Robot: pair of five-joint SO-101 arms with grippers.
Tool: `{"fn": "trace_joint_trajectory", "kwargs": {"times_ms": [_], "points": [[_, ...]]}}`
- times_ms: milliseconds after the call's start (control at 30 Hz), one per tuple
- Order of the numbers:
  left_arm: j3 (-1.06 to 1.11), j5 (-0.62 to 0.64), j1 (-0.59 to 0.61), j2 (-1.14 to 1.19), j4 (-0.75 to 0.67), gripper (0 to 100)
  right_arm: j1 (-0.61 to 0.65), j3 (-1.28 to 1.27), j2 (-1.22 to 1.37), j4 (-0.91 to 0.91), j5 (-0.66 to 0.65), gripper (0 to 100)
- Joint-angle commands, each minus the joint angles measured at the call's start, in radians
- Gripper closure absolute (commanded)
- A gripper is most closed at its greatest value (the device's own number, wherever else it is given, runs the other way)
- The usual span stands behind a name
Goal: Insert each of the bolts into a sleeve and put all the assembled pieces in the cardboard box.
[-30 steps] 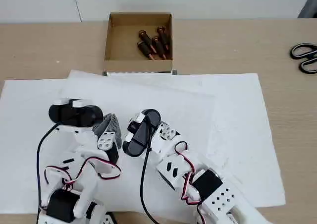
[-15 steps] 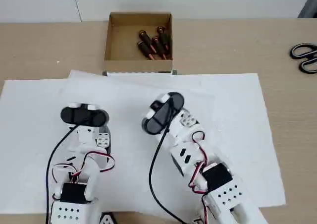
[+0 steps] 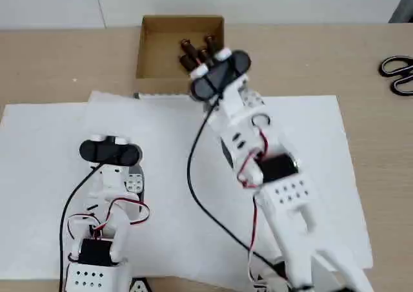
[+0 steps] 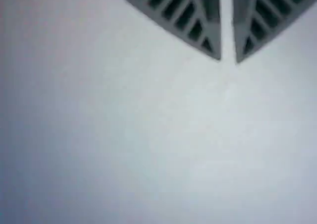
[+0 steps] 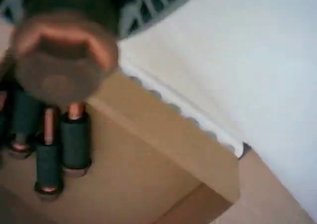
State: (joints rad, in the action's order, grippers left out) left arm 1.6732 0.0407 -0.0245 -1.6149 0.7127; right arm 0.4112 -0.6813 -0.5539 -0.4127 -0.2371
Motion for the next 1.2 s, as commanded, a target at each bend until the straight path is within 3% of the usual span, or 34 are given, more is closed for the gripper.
{"fn": "trace_joint_trajectory", "kwargs": {"times_ms": [0,167,700,967,1167], "points": [[-0.004,-0.002,0.008,-0.012,-0.023,100,-0.024,0.247,0.216,0.024,0.009,99.5],[-0.004,-0.002,0.008,-0.012,-0.023,100,-0.030,0.549,0.536,0.024,-0.008,99.5],[-0.004,-0.002,0.008,-0.012,-0.023,100,-0.002,1.521,1.408,0.024,-0.371,99.5],[-0.004,-0.002,0.008,-0.012,-0.023,100,0.050,1.795,1.624,0.001,-0.400,99.1],[-0.004,-0.002,0.008,-0.012,-0.023,100,0.062,1.884,1.647,-0.136,-0.399,98.9]]}}
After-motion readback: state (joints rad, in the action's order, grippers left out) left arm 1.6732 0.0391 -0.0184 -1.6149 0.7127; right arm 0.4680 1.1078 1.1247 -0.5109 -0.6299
